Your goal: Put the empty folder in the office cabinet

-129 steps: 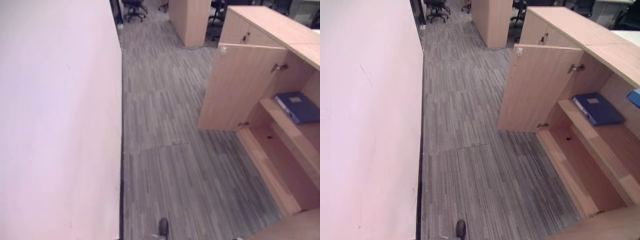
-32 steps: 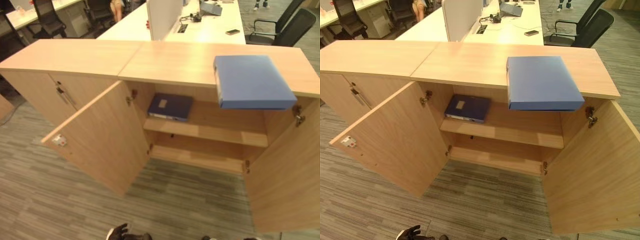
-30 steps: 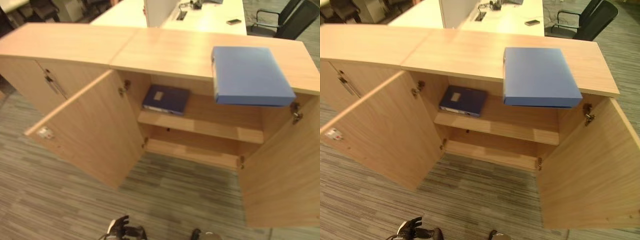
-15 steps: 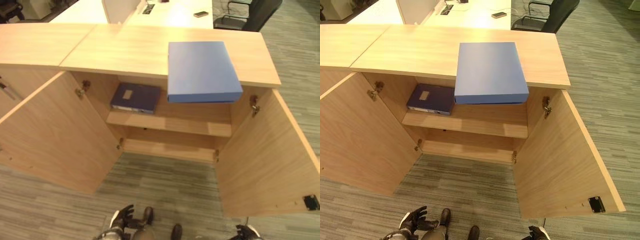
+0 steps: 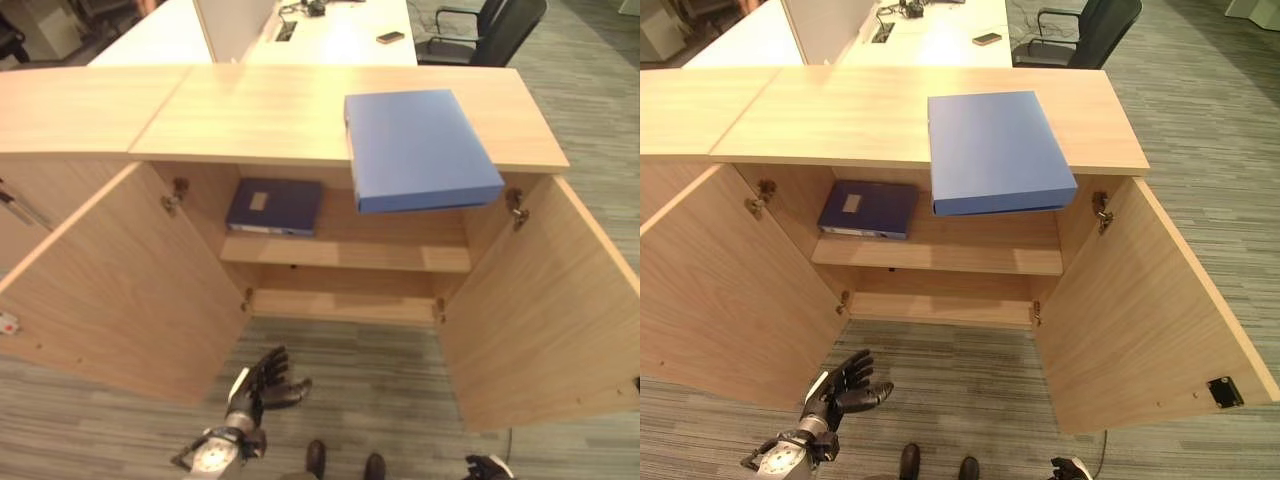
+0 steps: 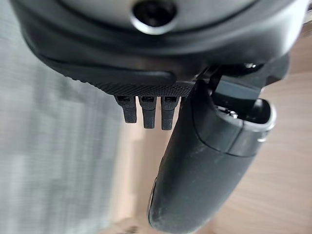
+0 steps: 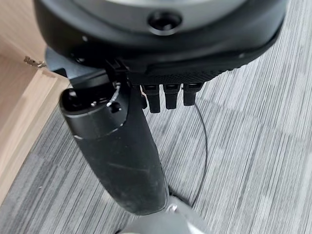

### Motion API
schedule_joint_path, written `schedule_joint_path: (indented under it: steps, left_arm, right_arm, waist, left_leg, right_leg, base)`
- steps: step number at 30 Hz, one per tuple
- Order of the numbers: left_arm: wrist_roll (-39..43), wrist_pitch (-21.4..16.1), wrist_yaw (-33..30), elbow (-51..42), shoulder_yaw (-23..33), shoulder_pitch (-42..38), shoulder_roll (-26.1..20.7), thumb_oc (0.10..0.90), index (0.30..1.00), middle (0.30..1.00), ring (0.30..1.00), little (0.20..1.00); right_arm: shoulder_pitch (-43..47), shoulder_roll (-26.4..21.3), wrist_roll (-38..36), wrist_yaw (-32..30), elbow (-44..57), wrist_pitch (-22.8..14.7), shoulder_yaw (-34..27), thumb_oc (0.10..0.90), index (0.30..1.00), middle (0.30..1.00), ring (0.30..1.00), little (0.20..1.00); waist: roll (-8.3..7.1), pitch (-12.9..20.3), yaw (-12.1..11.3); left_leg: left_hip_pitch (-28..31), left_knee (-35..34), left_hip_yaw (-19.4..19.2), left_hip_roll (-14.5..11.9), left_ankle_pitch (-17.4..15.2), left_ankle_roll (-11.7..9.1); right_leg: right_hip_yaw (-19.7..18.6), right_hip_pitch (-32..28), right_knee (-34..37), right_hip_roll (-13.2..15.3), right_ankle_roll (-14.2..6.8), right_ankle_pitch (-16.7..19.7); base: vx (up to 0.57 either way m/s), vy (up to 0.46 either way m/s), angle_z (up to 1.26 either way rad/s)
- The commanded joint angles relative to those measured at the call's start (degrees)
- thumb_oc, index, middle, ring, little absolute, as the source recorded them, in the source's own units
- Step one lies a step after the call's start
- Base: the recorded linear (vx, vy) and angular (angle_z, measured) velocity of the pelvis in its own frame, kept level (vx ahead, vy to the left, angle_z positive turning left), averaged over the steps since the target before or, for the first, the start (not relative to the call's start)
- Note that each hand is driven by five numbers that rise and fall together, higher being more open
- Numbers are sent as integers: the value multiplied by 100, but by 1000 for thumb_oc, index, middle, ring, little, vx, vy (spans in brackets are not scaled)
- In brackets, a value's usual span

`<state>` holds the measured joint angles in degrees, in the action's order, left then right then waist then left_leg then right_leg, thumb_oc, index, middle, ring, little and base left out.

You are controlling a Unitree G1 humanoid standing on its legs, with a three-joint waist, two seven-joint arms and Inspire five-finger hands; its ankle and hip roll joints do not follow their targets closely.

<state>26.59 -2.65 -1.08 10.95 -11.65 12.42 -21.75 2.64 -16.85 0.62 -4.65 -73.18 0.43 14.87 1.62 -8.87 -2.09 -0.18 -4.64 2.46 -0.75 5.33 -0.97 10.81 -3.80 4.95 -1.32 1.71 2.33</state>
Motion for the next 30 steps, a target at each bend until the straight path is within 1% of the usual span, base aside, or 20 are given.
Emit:
schedule_joint_path:
  steps: [1,3,4,5,6,9,10,12,13,16,17,19,21,23,24,26,27,28,29,30]
  left_arm:
    - [-812,-719,-278,-1940,973,15,-649,800,900,900,900,900]
    - [-2266,-945,-931,-2468,1497,-76,-959,800,900,900,900,900]
    - [-2861,-995,-1277,-2643,1687,-170,-1052,800,900,900,900,900]
    - [-3269,-1004,-1497,-2750,1818,-226,-1111,800,900,900,900,900]
    - [-4019,-979,-1845,-2909,1977,-385,-1199,800,900,900,900,900]
    - [-4955,-950,-2255,-2889,1862,-865,-1508,800,900,900,900,900]
    - [-5443,-1072,-2306,-3021,1532,-1293,-1739,800,900,900,900,900]
    - [-5630,-1146,-2279,-3220,1304,-1480,-1833,800,900,900,900,900]
    - [-5747,-1220,-2200,-3414,1080,-1628,-1925,800,900,900,900,900]
    - [-5832,-1257,-2135,-3503,680,-1912,-1976,800,900,900,900,900]
    - [-5934,-1215,-2083,-3362,221,-2375,-1945,800,900,900,900,900]
    - [-5947,-1215,-2108,-3302,157,-2451,-1938,800,900,900,900,900]
    - [-6009,-1186,-1935,-3013,-530,-3193,-1843,800,900,900,900,900]
    - [-6088,-1191,-1872,-2845,-918,-3682,-1784,800,900,900,900,900]
    - [-6144,-1176,-1863,-2757,-1071,-3880,-1742,800,900,900,900,900]
    - [-6506,-1076,-1859,-2254,-1660,-4623,-1583,800,900,900,900,900]
    - [-6520,-1077,-1883,-2208,-1694,-4666,-1565,800,900,900,900,900]
    - [-6624,-1046,-1902,-2065,-1825,-4820,-1515,800,900,900,900,900]
    - [-6843,-943,-1916,-1748,-2078,-5152,-1415,800,900,900,900,900]
    - [-6858,-942,-1945,-1696,-2114,-5198,-1392,800,900,900,900,900]
  right_arm:
    - [-147,-133,95,-49,19,11,7,800,900,900,900,900]
    - [-240,4,107,-84,41,-23,32,800,900,900,900,900]
    - [-282,65,121,-109,54,-44,75,800,900,900,900,900]
    - [-304,98,138,-115,83,-52,106,800,900,900,900,900]
    - [-316,173,203,-158,88,-68,192,800,900,900,900,900]
    - [-220,256,237,-227,-8,-58,309,800,900,900,900,900]
    - [-133,295,261,-257,-67,-59,404,800,900,900,900,900]
    - [-103,304,274,-262,-89,-69,444,800,900,900,900,900]
    - [-98,294,295,-273,-48,-88,488,800,900,900,900,900]
    - [-104,309,338,-304,-46,-89,576,800,900,900,900,900]
    - [-87,322,347,-323,-96,-71,672,800,900,900,900,900]
    - [-82,325,344,-325,-100,-73,643,800,900,900,900,900]
    - [-38,278,325,-344,-129,-51,728,800,900,900,900,900]
    - [12,253,319,-357,-138,-43,738,800,900,900,900,900]
    - [32,243,317,-366,-142,-41,747,800,900,900,900,900]
    - [87,215,308,-377,-153,-35,842,800,900,900,900,900]
    - [91,216,305,-378,-152,-36,829,800,900,900,900,900]
    - [103,211,301,-382,-150,-33,842,800,900,900,900,900]
    - [131,189,295,-395,-154,-33,893,800,900,900,900,900]
    - [136,192,292,-396,-153,-34,879,800,900,900,900,900]
  waist:
    - [-297,313,-137]
    - [-365,339,-162]
    - [-388,352,-178]
    - [-410,369,-181]
    - [-465,398,-178]
    - [-502,447,-158]
    - [-510,489,-124]
    - [-509,523,-91]
    - [-515,556,-50]
    - [-516,591,-4]
    - [-514,636,73]
    - [-515,626,49]
    - [-492,682,177]
    - [-483,686,213]
    - [-479,679,229]
    - [-447,732,321]
    - [-452,714,310]
    - [-448,722,329]
    - [-425,748,388]
    - [-431,728,377]
  left_leg:
    - [30,-36,-37,-4,-517,-78]
    - [64,-36,-26,-13,-546,-104]
    - [97,-36,-34,-23,-593,-123]
    - [80,-36,-34,-19,-563,-130]
    - [110,-36,-56,-32,-580,-150]
    - [162,-36,-74,-41,-607,-169]
    - [206,-36,-110,-35,-640,-167]
    - [259,-36,-138,-42,-664,-167]
    - [295,-36,-172,-57,-686,-166]
    - [327,-36,-212,-66,-710,-159]
    - [344,-36,-249,-62,-721,-155]
    - [342,-36,-246,-62,-722,-155]
    - [375,-36,-269,-71,-739,-150]
    - [381,-36,-282,-75,-748,-147]
    - [360,-36,-307,-74,-689,-141]
    - [409,-36,-341,-79,-768,-136]
    - [388,-36,-349,-75,-717,-133]
    - [397,-36,-358,-75,-724,-131]
    - [436,-36,-370,-83,-781,-132]
    - [416,-36,-376,-79,-730,-129]
  right_leg:
    - [-137,-69,5,581,-763,-338]
    - [-142,-95,5,578,-767,-350]
    - [-137,-133,5,570,-772,-386]
    - [-134,-116,5,571,-772,-366]
    - [-126,-145,5,575,-779,-370]
    - [-127,-188,5,583,-793,-368]
    - [-123,-224,5,594,-799,-357]
    - [-139,-245,5,598,-803,-356]
    - [-161,-253,5,599,-808,-352]
    - [-195,-258,5,597,-814,-348]
    - [-224,-267,5,591,-815,-347]
    - [-221,-266,5,591,-815,-348]
    - [-259,-273,5,593,-817,-337]
    - [-279,-270,5,591,-819,-333]
    - [-279,-241,5,598,-813,-281]
    - [-330,-256,5,589,-825,-326]
    - [-323,-237,5,593,-819,-284]
    - [-330,-241,5,592,-820,-286]
    - [-351,-269,5,589,-829,-330]
    - [-343,-250,5,592,-822,-288]
  base:
    - [26,-4,-8]
    - [35,-16,-2]
    - [0,0,0]
    - [15,-31,3]
    - [0,-31,2]
    - [6,-11,1]
    - [0,0,0]
    - [15,3,-5]
    - [21,5,-9]
    - [3,4,-11]
    - [-4,4,-17]
    - [1,4,-11]
    - [6,8,-4]
    - [-15,7,0]
    - [0,0,0]
    - [5,8,-3]
    - [-20,9,-6]
    - [9,7,-19]
    - [9,7,-21]
    - [5,8,-15]
